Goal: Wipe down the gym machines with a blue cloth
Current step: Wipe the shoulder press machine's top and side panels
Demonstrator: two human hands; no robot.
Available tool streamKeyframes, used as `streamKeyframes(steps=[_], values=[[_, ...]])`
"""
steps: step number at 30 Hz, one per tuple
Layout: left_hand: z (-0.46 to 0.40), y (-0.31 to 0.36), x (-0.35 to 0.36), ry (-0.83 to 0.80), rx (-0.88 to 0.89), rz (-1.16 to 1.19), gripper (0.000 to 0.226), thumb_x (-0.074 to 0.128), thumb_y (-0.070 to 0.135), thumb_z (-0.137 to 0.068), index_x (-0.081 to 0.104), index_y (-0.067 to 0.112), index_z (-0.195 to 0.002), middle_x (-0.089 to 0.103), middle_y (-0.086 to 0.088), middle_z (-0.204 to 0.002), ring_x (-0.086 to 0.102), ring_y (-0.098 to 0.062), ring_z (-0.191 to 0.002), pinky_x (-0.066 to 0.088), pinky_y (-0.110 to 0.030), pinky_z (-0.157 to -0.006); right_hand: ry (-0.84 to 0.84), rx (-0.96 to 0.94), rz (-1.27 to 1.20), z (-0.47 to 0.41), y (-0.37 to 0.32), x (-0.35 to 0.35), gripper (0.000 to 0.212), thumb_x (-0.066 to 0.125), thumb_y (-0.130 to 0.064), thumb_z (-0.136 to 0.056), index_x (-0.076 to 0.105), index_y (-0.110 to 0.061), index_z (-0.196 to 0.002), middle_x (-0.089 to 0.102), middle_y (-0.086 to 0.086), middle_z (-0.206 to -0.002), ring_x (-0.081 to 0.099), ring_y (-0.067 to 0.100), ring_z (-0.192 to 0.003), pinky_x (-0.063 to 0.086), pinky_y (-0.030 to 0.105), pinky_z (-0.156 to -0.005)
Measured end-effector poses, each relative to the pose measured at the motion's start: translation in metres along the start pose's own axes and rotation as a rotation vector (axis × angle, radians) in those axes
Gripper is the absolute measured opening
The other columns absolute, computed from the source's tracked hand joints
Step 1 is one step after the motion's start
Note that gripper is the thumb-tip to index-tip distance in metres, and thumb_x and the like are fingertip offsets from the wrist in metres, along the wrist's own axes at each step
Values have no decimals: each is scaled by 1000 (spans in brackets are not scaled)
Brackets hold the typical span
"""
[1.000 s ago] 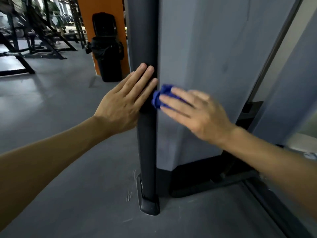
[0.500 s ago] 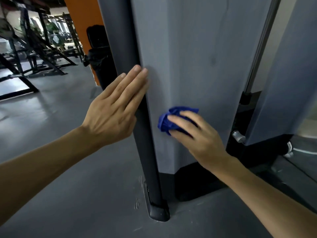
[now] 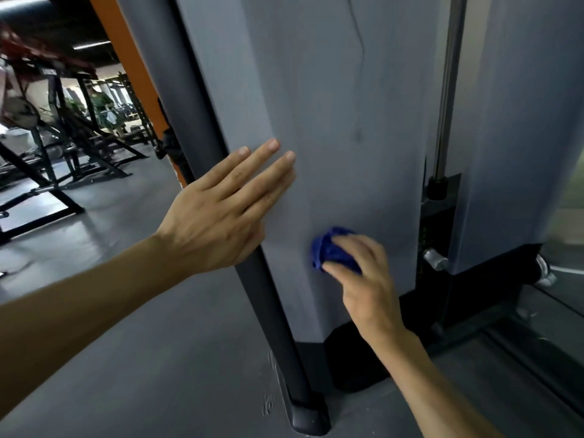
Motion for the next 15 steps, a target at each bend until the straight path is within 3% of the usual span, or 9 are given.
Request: streamKeyframes(steps=[2, 4, 7, 12, 15], values=[[-11, 0, 1, -16, 35, -19, 64, 39, 23, -103, 26, 5, -163, 21, -16, -171, 15, -38, -159, 14, -51, -130, 137, 62, -5, -51, -8, -9, 22, 72, -4, -94, 77, -14, -113, 61, 2, -136, 52, 24, -126, 48, 37, -106], [-24, 3, 1, -32, 57, -36, 60, 36, 26, -106, 31, 7, -162, 24, -16, -170, 14, -38, -159, 13, -51, -130, 226, 14, 31, -78, -15, -11, 22, 70, -2, -97, 76, -9, -116, 61, 8, -138, 52, 31, -125, 48, 36, -106], [-42, 6, 2, -52, 85, -71, 57, 33, 29, -107, 37, 8, -160, 29, -16, -168, 16, -38, -159, 14, -52, -130, 228, 57, 97, -39, -14, 5, 39, 70, 4, -95, 70, -12, -130, 56, 13, -145, 53, 35, -124, 50, 41, -104], [-60, 13, 8, -151, 171, -151, 60, 23, 33, -108, 33, 8, -162, 26, -13, -170, 13, -36, -159, 14, -48, -128, 110, 497, -3, 60, -30, 42, 53, 63, -2, -97, 53, -9, -148, 31, 15, -162, 42, 38, -137, 52, 50, -103], [-62, 15, 10, -198, 199, -192, 61, 20, 36, -109, 27, 9, -163, 20, -11, -172, 10, -36, -160, 17, -45, -124, 228, 570, -86, 12, -58, 44, 59, 68, 7, -92, 53, -7, -148, 32, 17, -163, 42, 38, -136, 42, 34, -112]])
Point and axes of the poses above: each hand's wrist, its own z-axis away from the middle knuckle, its own x-axis out of the palm, y = z × x, the point moved 3 cm from there along -z, towards the middle knuckle
